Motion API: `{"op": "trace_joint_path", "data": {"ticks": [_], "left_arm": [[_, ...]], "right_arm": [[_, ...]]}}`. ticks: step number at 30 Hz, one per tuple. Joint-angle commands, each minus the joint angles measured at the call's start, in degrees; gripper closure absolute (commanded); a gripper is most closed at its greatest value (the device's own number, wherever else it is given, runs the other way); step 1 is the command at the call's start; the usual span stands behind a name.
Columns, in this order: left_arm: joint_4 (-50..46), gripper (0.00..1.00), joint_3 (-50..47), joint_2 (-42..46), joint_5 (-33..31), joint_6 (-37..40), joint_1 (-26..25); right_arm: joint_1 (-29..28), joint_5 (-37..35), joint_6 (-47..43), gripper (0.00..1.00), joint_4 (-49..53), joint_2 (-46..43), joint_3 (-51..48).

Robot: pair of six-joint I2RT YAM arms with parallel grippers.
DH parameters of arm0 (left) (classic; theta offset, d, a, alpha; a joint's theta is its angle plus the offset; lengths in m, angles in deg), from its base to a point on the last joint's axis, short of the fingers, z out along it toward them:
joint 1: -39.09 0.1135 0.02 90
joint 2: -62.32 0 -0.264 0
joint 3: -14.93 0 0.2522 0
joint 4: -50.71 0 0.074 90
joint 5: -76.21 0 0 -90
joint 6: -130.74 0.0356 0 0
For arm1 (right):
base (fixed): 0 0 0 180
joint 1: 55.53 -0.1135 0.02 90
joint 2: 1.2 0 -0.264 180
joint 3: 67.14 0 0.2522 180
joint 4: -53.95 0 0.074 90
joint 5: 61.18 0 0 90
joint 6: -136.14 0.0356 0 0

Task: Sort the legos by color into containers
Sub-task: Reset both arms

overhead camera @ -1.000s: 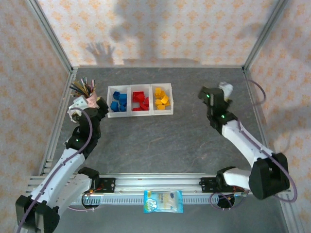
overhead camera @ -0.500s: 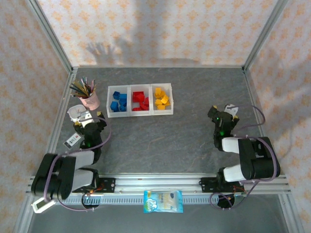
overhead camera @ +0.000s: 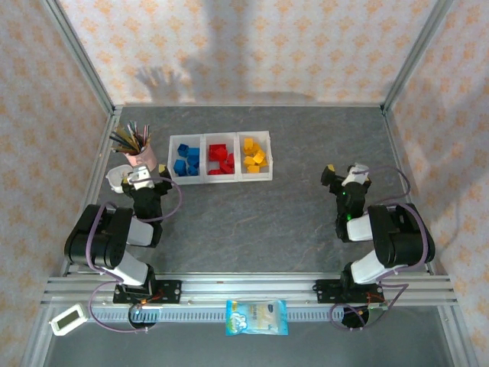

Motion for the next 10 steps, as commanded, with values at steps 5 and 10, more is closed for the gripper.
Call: {"op": "trace_joint_path", "data": {"ticks": [5,10], "left_arm": [[2.19,0.00,0.35,0.23,-0.19,-0.42,0.14],[2.47,0.00,0.27,0.14,0.04,-0.31,0.11]], "right_arm": [[0.28,0.60,-1.23,0.00,-2.07,-0.14,0.50],[0.30,0.68,-1.31,0.00,-2.71,-0.57,-0.11]]}}
